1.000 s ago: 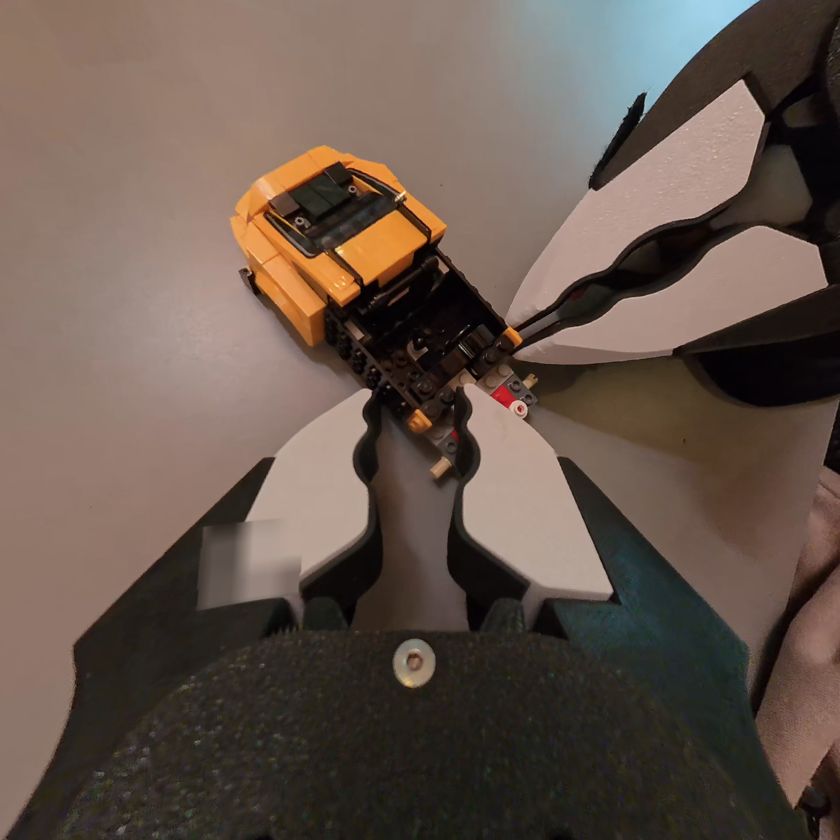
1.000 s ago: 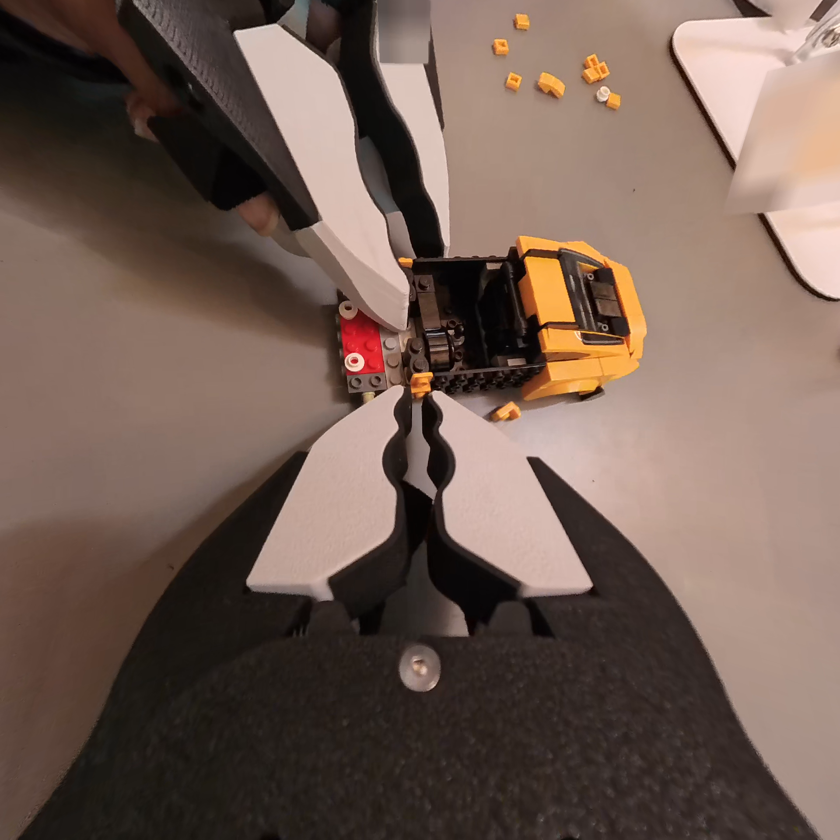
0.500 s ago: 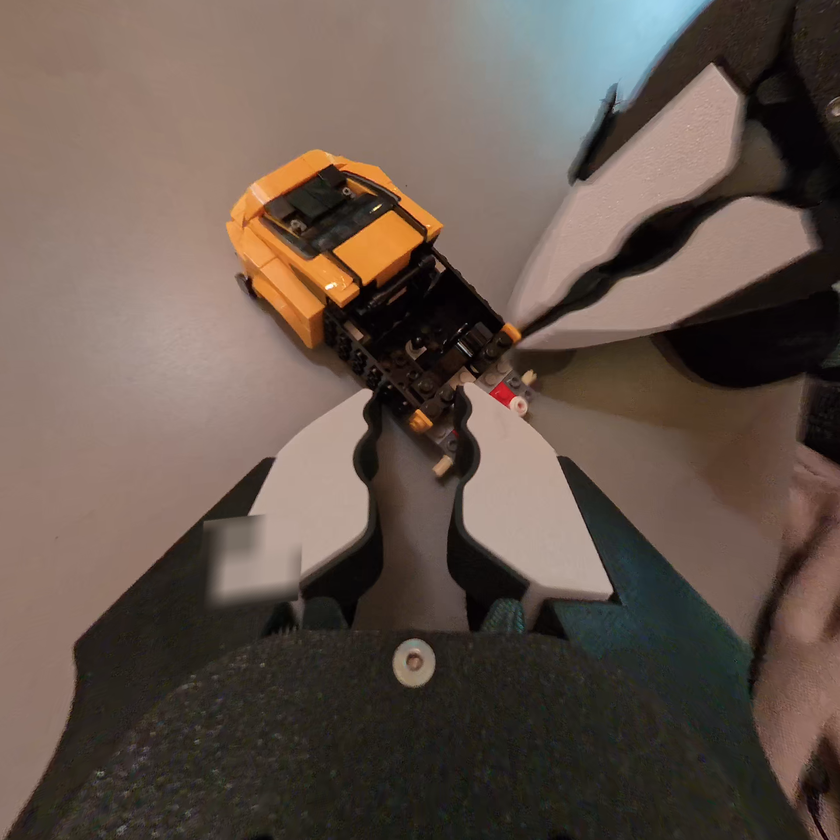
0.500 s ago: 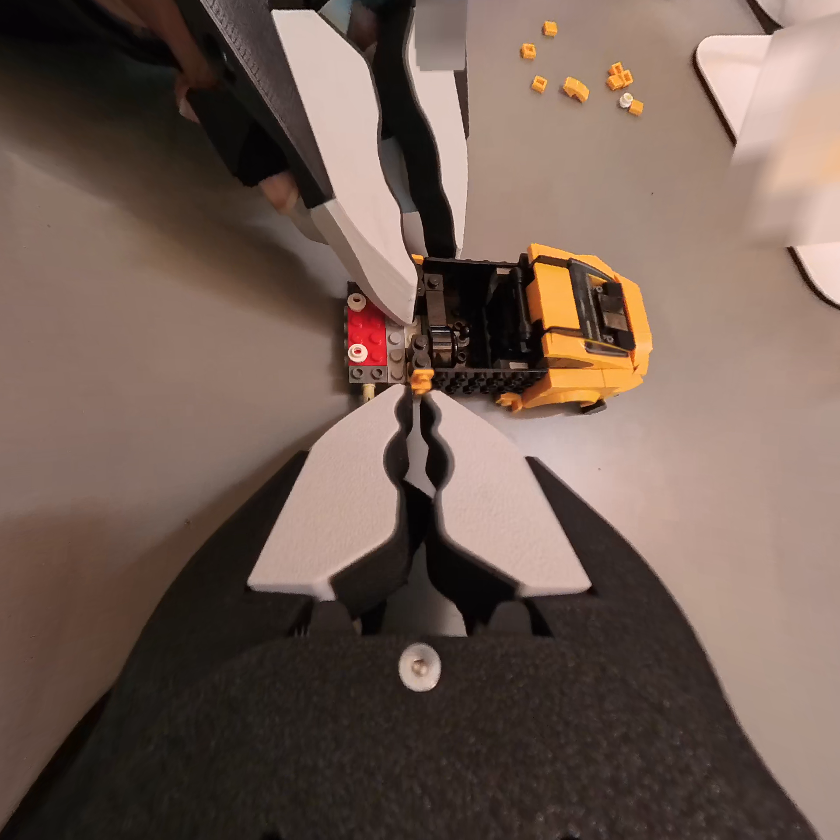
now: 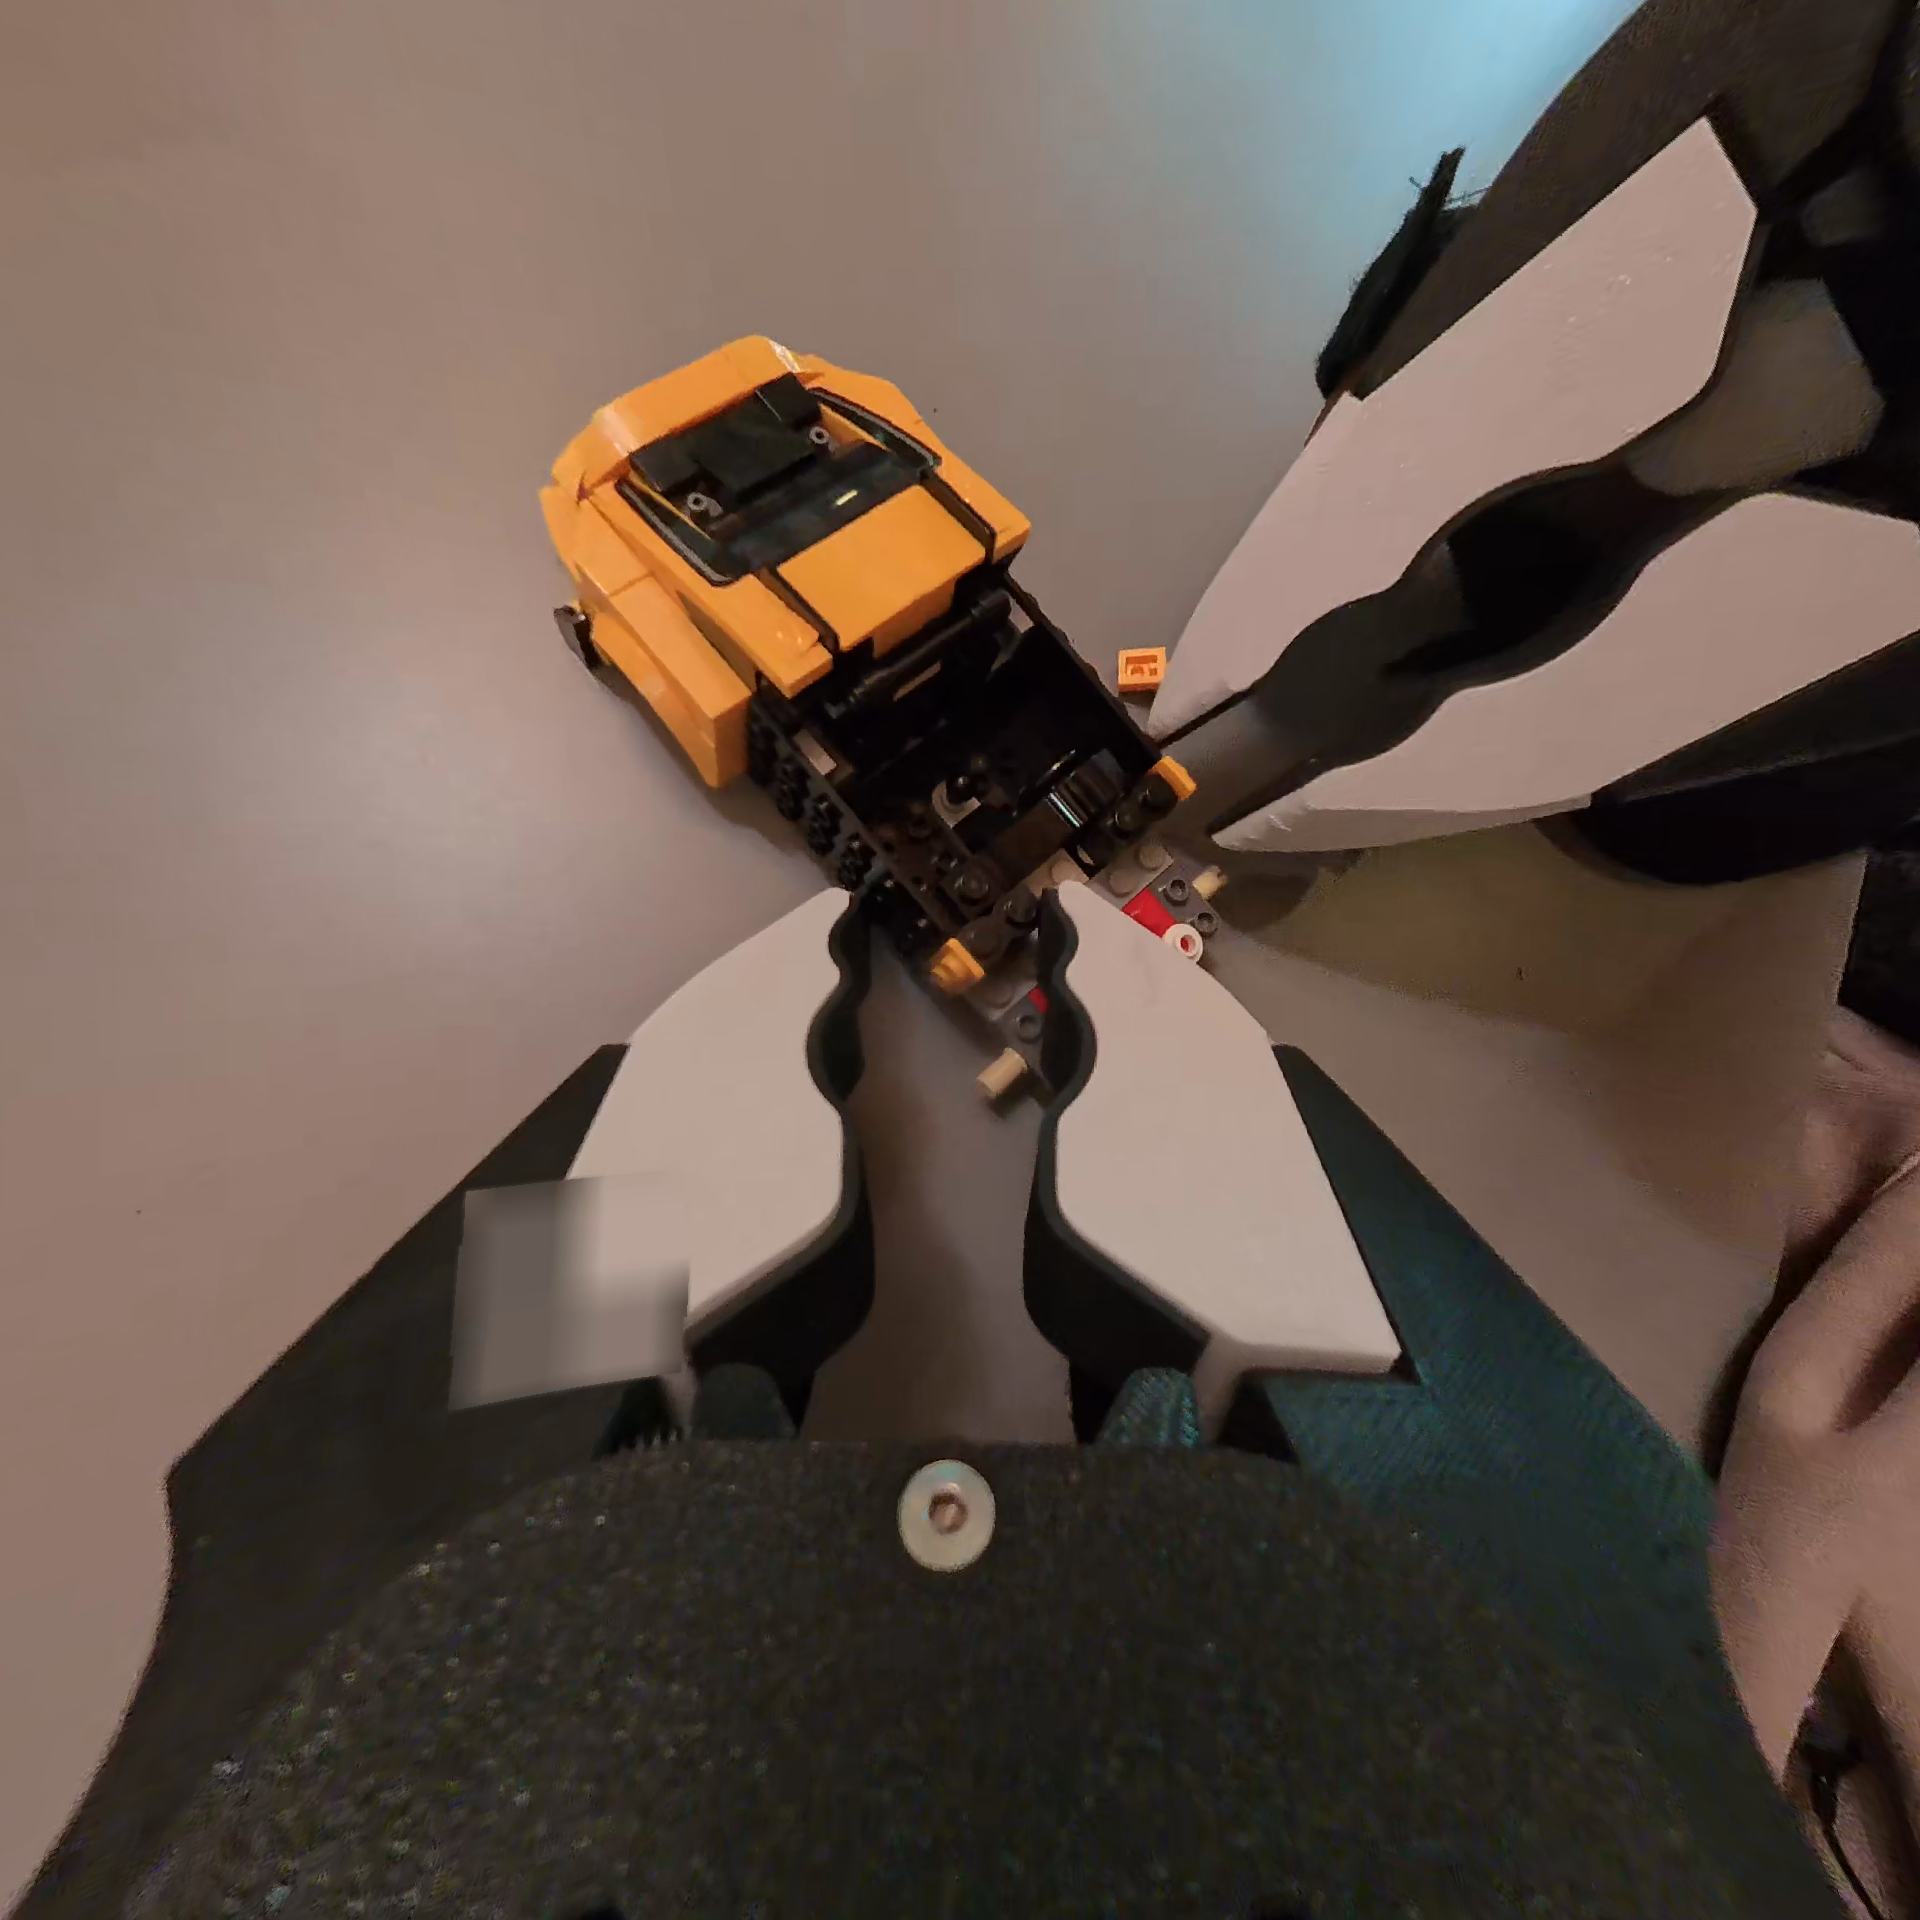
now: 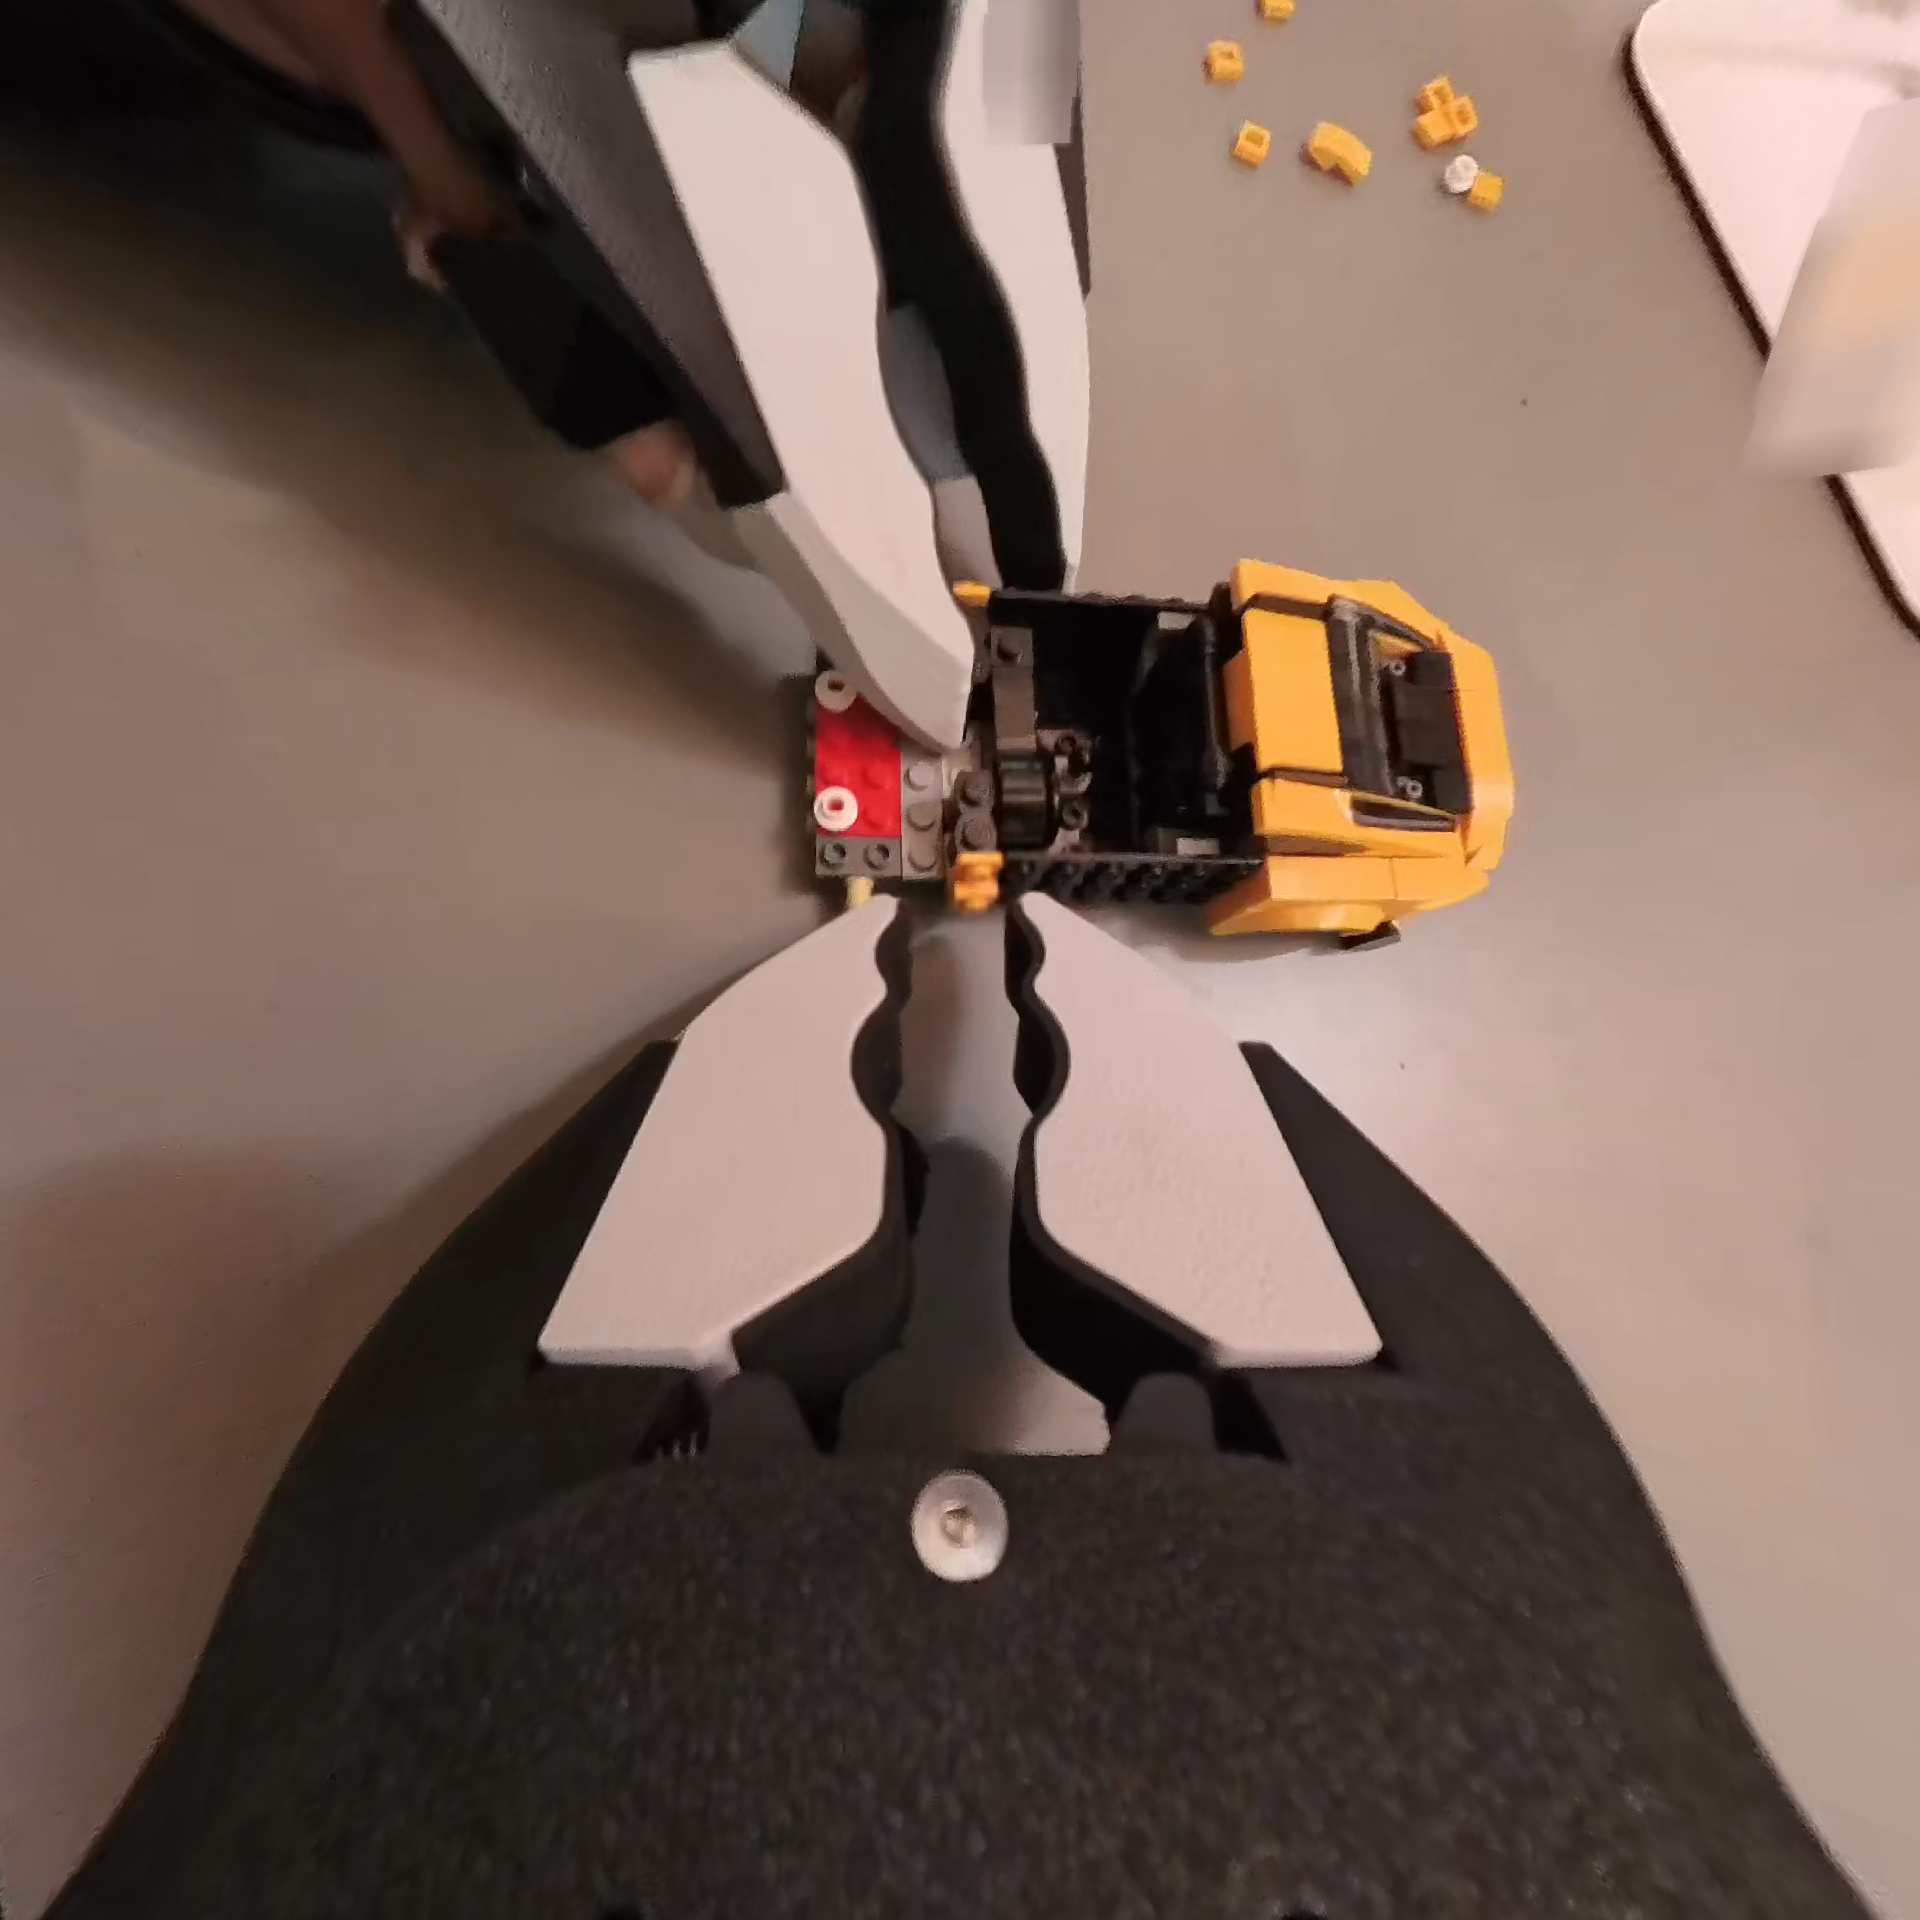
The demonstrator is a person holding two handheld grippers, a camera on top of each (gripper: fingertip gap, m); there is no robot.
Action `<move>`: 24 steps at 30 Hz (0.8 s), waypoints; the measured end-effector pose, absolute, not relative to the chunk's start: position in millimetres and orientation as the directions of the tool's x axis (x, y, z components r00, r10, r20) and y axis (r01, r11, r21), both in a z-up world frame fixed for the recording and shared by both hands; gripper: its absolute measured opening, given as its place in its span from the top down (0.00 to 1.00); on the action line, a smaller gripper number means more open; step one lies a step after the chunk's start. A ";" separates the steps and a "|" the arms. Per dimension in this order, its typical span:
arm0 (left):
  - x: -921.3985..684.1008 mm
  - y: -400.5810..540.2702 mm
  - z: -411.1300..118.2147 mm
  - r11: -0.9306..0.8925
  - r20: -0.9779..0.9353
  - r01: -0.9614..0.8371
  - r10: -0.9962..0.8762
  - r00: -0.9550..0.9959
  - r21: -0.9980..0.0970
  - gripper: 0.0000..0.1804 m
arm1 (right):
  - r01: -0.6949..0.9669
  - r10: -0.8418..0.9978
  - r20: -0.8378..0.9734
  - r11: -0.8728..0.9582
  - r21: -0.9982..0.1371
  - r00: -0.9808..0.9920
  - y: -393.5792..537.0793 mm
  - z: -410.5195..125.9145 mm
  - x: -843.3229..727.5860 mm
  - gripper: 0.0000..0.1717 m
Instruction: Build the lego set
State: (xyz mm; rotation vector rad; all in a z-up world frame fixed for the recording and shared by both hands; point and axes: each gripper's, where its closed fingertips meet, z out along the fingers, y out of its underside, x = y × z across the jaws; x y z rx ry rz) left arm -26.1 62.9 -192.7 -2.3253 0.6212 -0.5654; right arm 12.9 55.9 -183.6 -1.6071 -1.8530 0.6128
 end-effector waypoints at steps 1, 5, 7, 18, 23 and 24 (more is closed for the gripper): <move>-25.9 62.5 -192.8 -0.673 0.225 -0.280 -0.561 0.797 -0.685 0.83 | 0.706 0.988 0.135 0.151 -0.692 -0.079 55.6 -181.4 10.1 0.92; -28.9 63.0 -193.0 -0.684 0.223 -0.267 -0.539 0.813 -0.679 0.83 | 0.745 0.987 0.146 0.142 -0.651 -0.061 60.8 -181.8 6.5 0.95; -30.4 63.2 -193.0 -0.687 0.224 -0.262 -0.531 0.817 -0.678 0.83 | 0.753 0.986 0.160 0.147 -0.641 -0.056 61.5 -182.1 5.0 0.95; -31.9 63.3 -192.6 -0.698 0.244 -0.236 -0.514 0.822 -0.676 0.83 | 0.765 0.969 0.246 0.162 -0.624 -0.005 63.3 -187.2 2.2 0.95; -32.3 63.5 -193.4 -0.687 0.212 -0.258 -0.520 0.827 -0.679 0.83 | 0.785 0.976 0.214 0.165 -0.597 -0.043 62.8 -190.1 2.5 0.95; -32.3 63.4 -193.5 -0.684 0.205 -0.263 -0.522 0.828 -0.680 0.83 | 0.789 0.975 0.215 0.175 -0.589 -0.056 63.0 -190.1 2.6 0.95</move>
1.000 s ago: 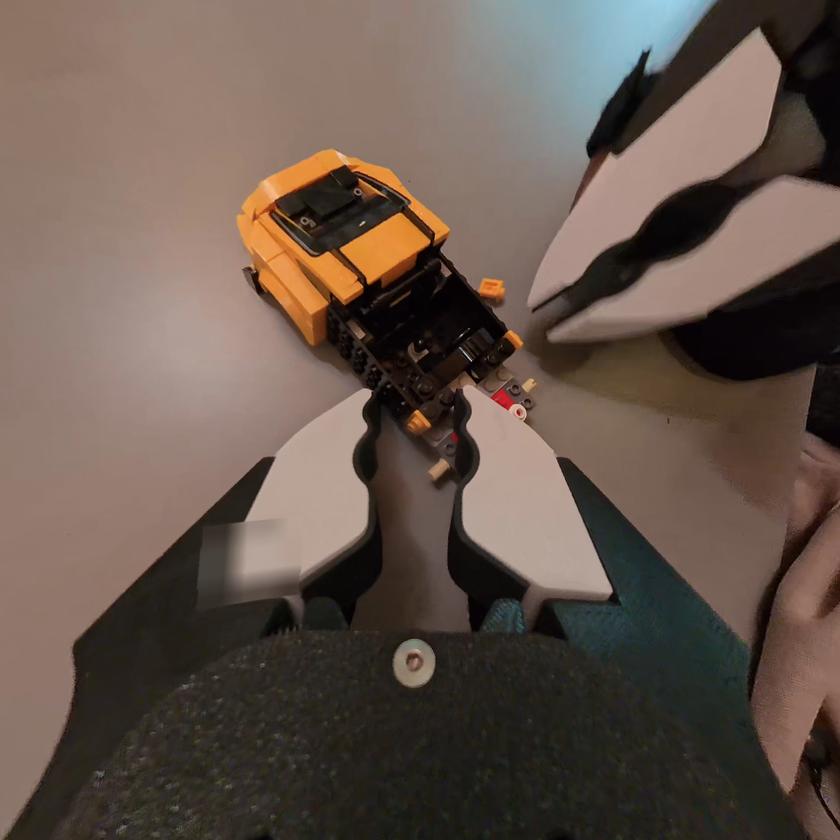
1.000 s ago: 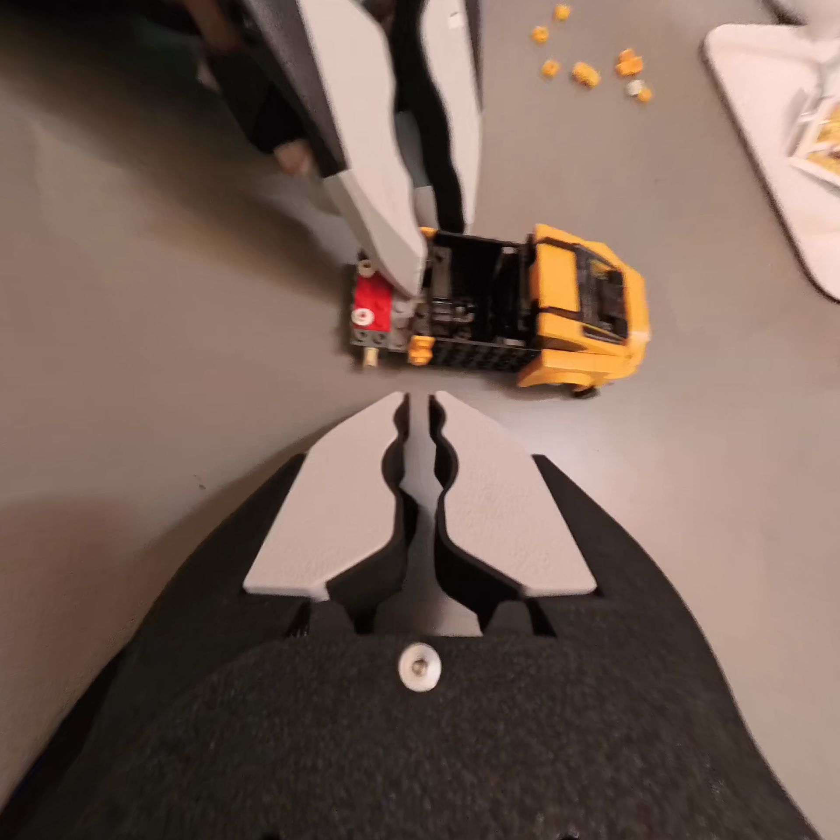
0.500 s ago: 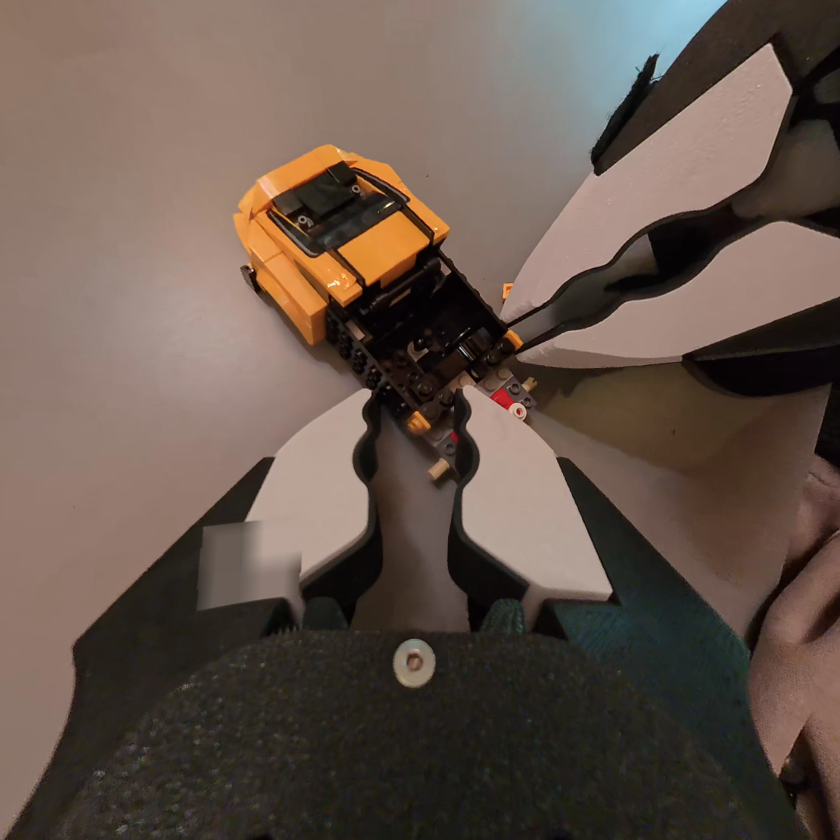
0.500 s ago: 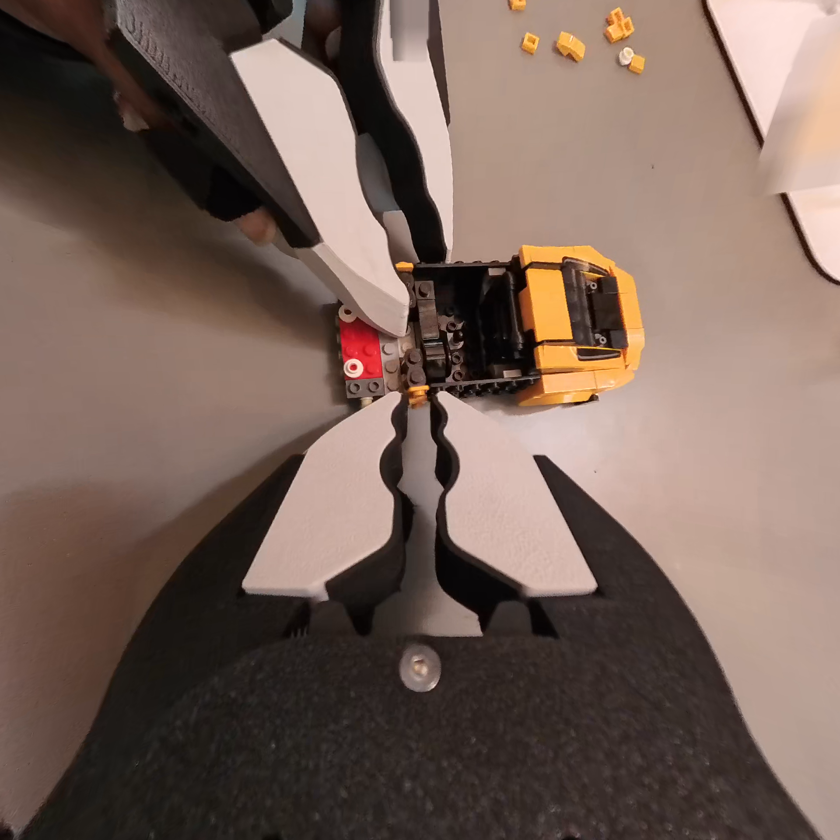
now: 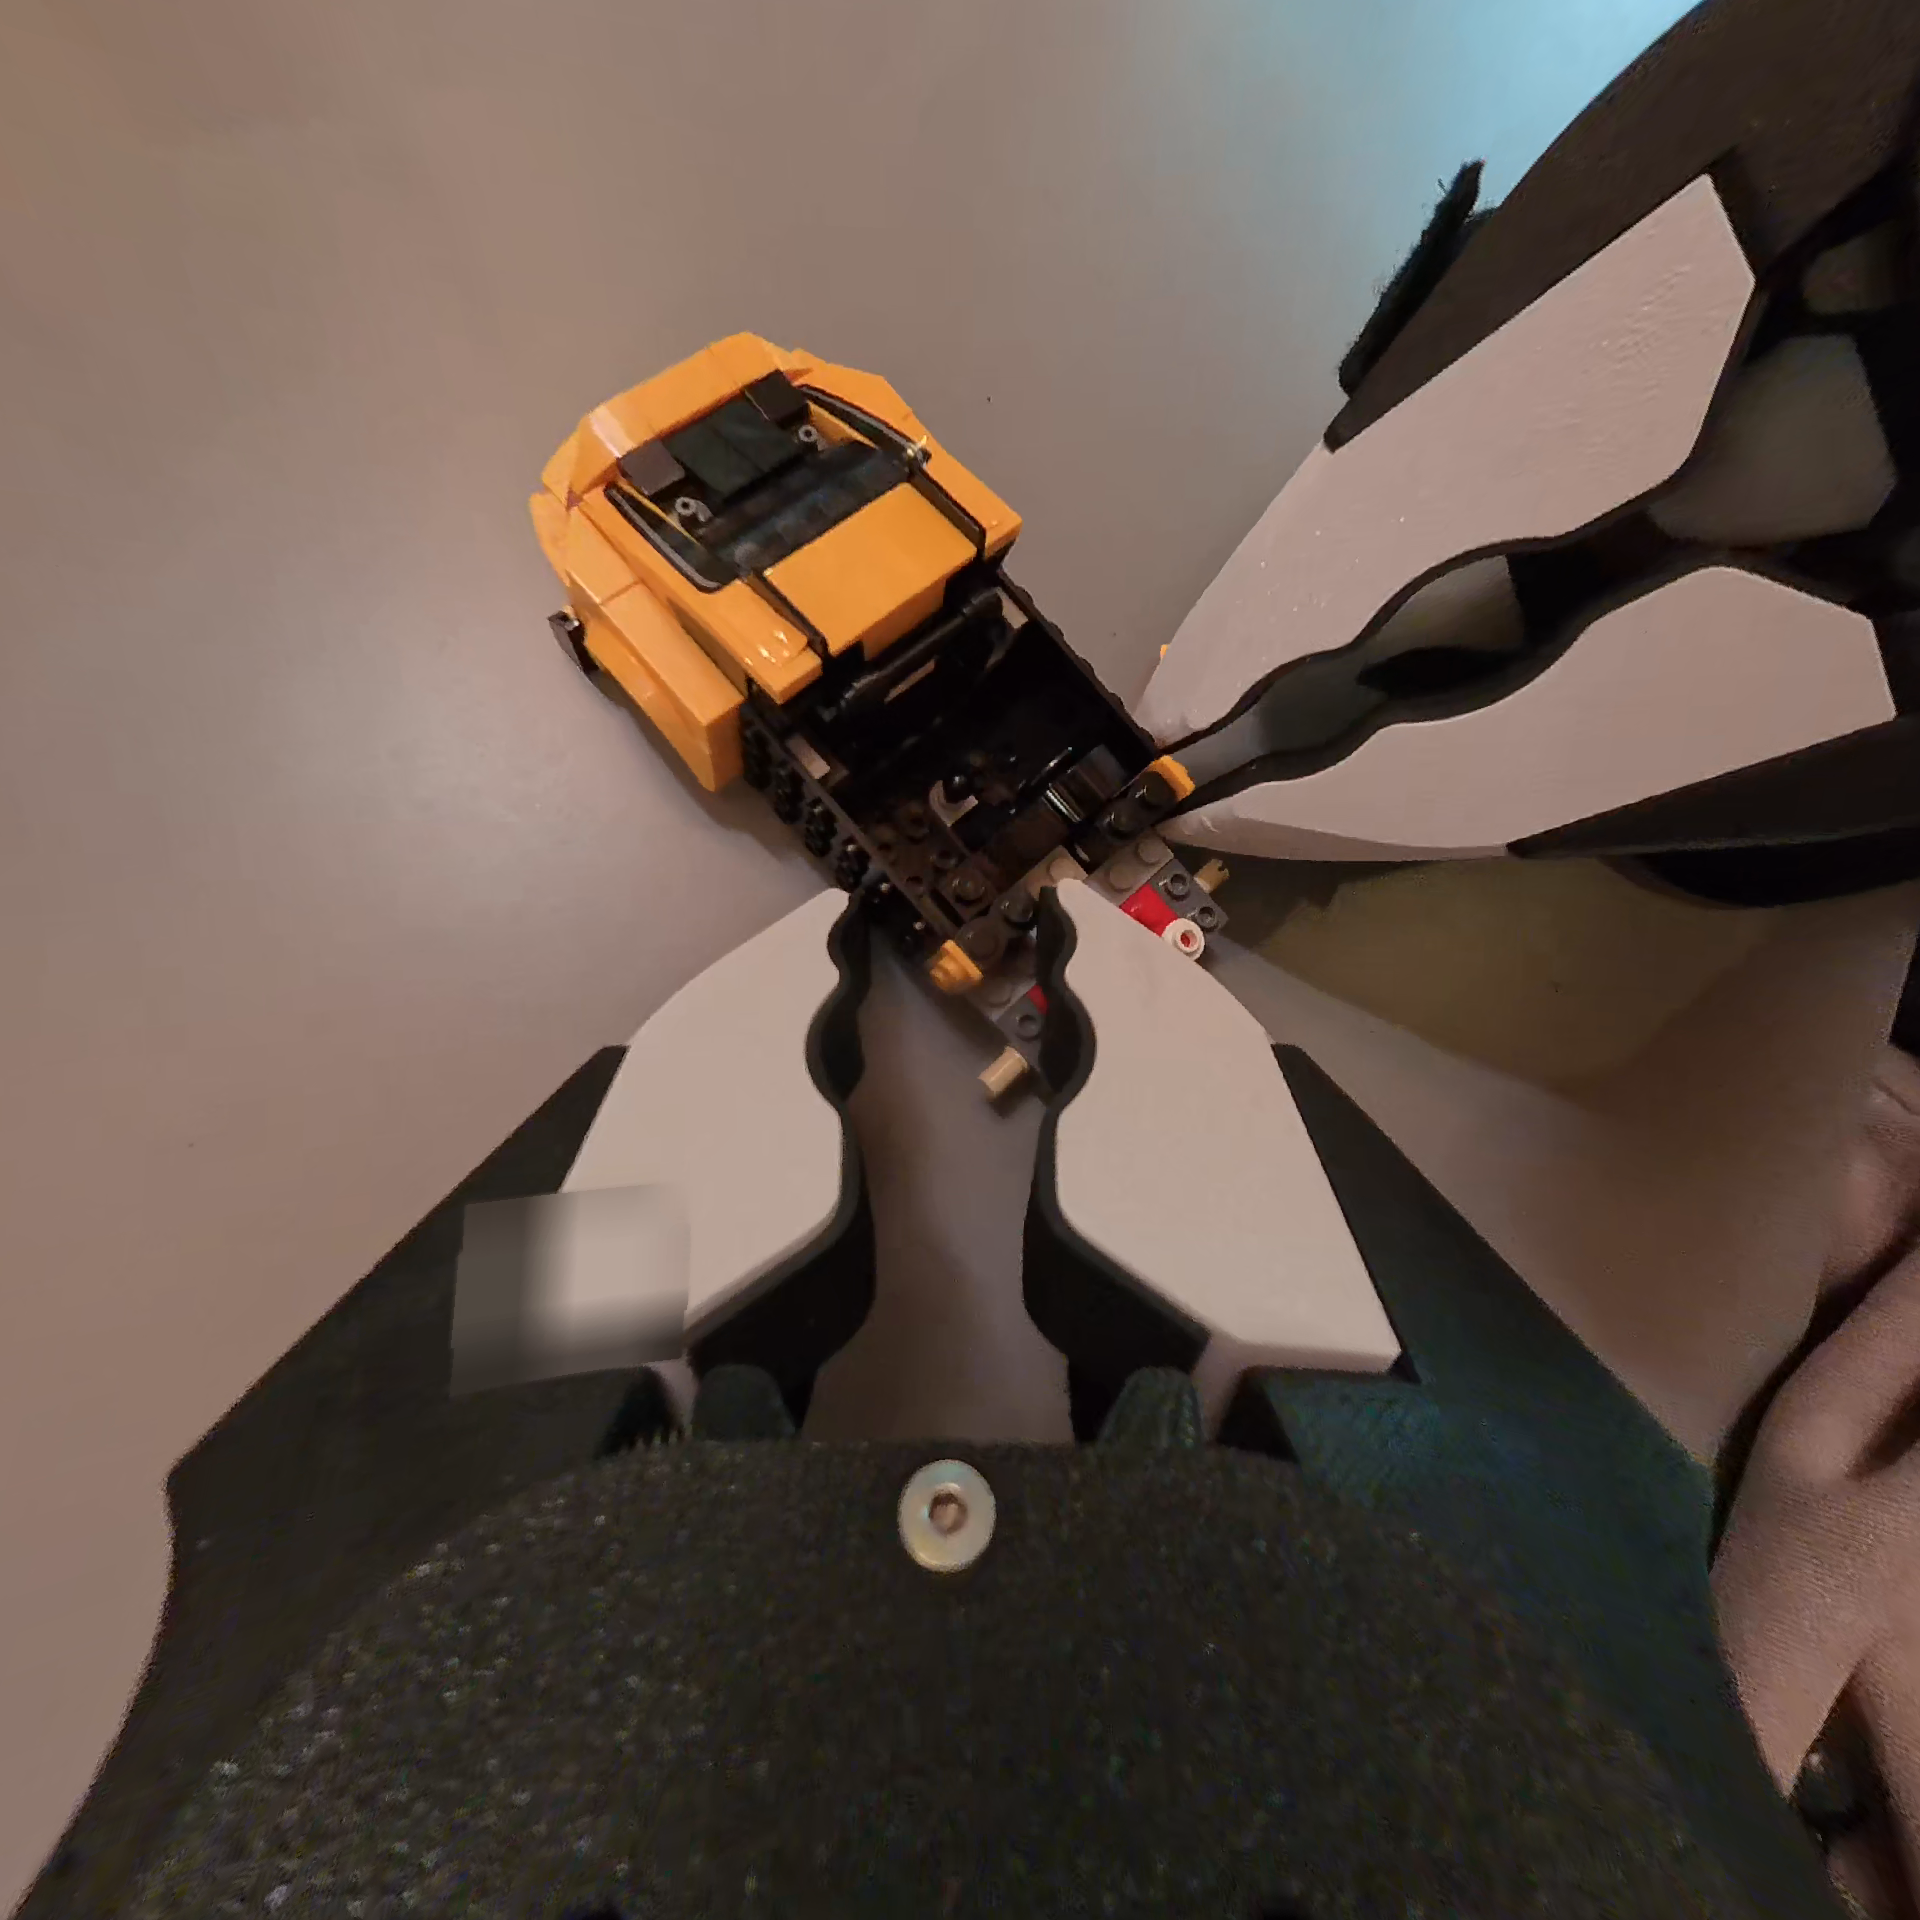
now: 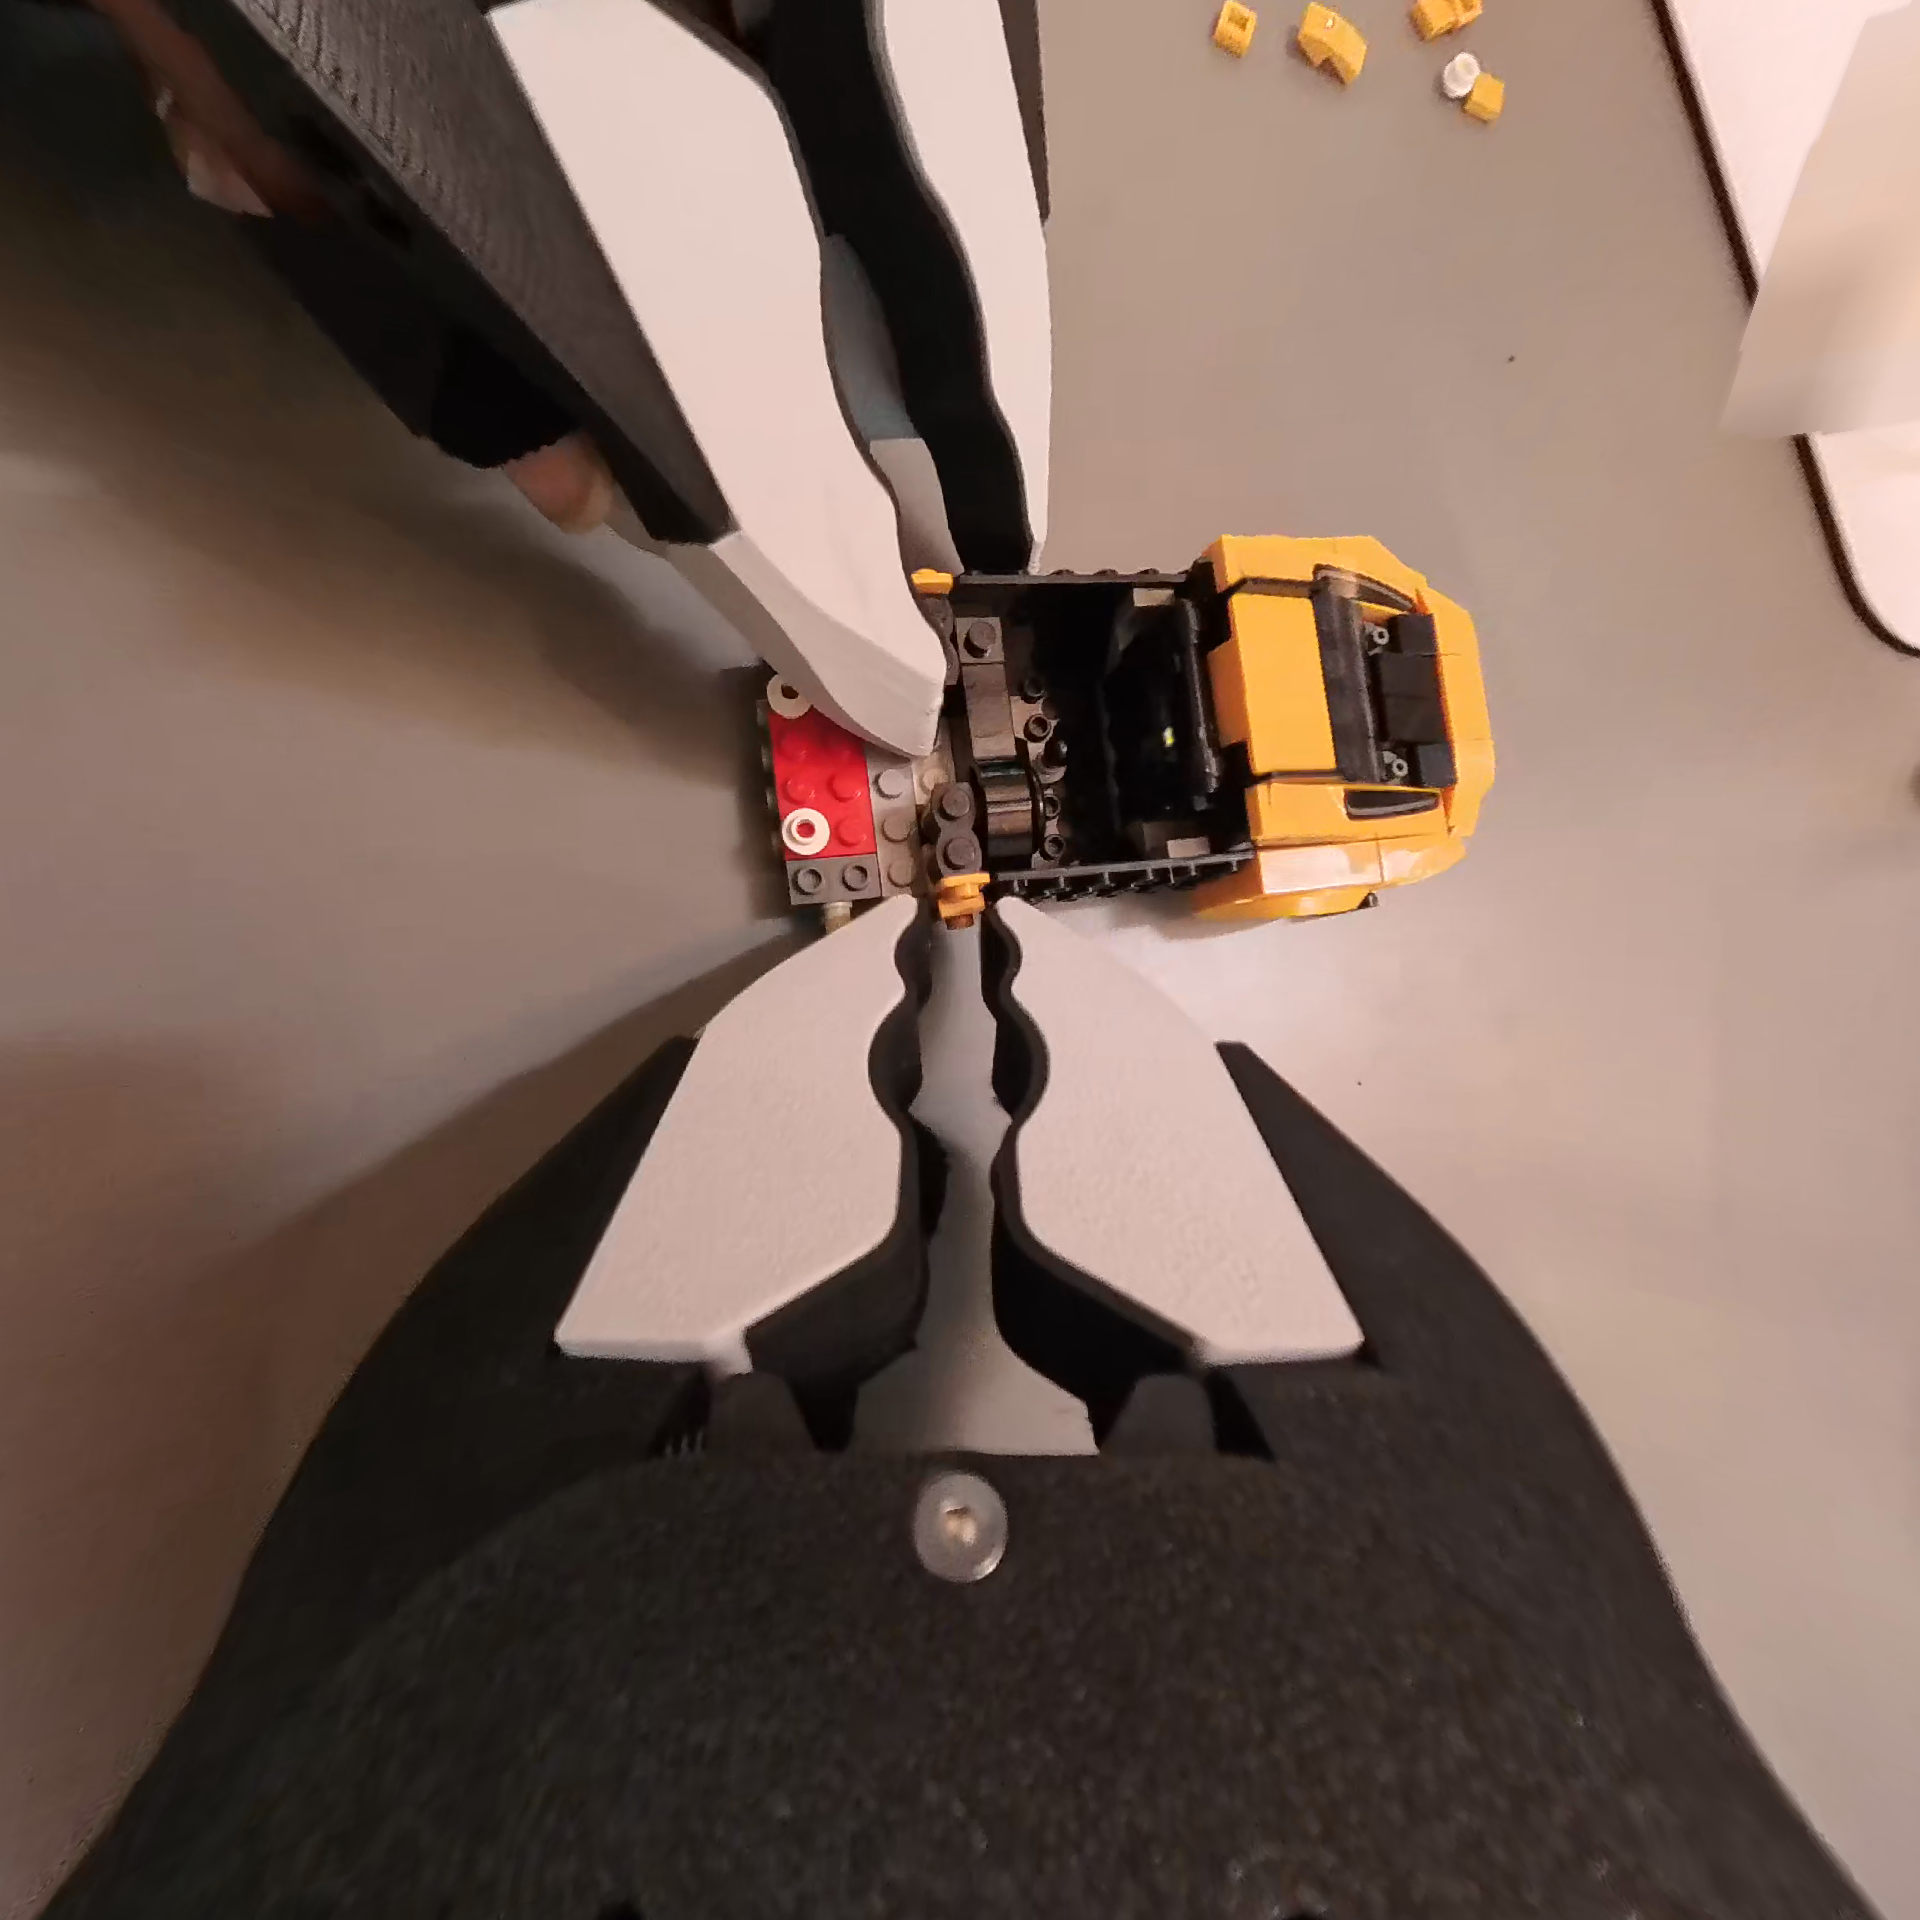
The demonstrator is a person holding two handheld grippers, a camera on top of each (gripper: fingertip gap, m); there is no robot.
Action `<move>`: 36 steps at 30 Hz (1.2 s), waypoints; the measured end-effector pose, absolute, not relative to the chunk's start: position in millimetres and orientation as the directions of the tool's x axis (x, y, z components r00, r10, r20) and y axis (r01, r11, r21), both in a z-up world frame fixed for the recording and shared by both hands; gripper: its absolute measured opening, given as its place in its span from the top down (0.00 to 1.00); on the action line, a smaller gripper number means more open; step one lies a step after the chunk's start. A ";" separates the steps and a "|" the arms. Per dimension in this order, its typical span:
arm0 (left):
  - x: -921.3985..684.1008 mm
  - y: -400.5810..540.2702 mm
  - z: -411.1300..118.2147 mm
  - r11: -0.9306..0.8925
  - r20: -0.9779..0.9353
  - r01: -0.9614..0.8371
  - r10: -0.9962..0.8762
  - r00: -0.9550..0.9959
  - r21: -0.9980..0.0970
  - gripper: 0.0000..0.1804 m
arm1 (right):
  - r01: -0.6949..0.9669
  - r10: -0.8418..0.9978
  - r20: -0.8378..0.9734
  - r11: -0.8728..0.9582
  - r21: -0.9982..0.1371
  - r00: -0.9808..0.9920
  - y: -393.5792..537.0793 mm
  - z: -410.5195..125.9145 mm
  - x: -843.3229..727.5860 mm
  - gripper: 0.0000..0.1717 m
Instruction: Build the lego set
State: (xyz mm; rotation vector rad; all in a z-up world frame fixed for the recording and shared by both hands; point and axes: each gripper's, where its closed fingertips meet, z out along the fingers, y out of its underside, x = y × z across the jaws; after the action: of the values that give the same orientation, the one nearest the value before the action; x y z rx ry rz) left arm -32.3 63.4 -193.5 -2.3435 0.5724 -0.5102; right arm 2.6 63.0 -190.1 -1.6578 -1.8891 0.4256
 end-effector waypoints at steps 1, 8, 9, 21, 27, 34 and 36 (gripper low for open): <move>-32.5 63.4 -193.5 -0.683 0.201 -0.267 -0.524 0.828 -0.680 0.83 | 0.792 0.975 0.211 0.179 -0.584 -0.065 63.0 -190.2 2.7 0.96; -31.2 63.1 -193.5 -0.671 0.205 -0.275 -0.544 0.813 -0.688 0.83 | 0.756 0.986 0.146 0.154 -0.636 -0.078 62.7 -191.7 7.0 0.96; -30.9 62.9 -193.5 -0.671 0.207 -0.276 -0.546 0.812 -0.688 0.83 | 0.755 0.986 0.146 0.157 -0.637 -0.081 62.6 -191.9 8.6 0.97; -33.7 62.5 -193.1 -0.672 0.223 -0.276 -0.557 0.800 -0.687 0.83 | 0.742 0.975 0.213 0.192 -0.642 -0.068 76.8 -181.4 21.2 0.90; -36.5 61.3 -192.3 -0.628 0.233 -0.323 -0.639 0.733 -0.708 0.82 | 0.728 0.979 0.194 0.181 -0.661 -0.067 86.0 -177.6 24.3 0.85; -43.4 59.1 -185.4 -0.565 0.199 -0.364 -0.702 0.684 -0.741 0.72 | 0.629 0.915 0.349 0.395 -0.670 -0.203 74.5 -160.7 2.8 0.88; -46.3 59.5 -182.9 -0.550 0.178 -0.371 -0.705 0.686 -0.748 0.73 | 0.604 0.893 0.383 0.443 -0.662 -0.235 66.8 -159.7 -0.3 0.89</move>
State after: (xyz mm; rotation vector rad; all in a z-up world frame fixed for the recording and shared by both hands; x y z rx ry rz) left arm -46.3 59.5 -182.9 -2.1938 0.8212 -0.6129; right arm -0.3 66.8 -159.7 -1.2571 -1.9499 0.4929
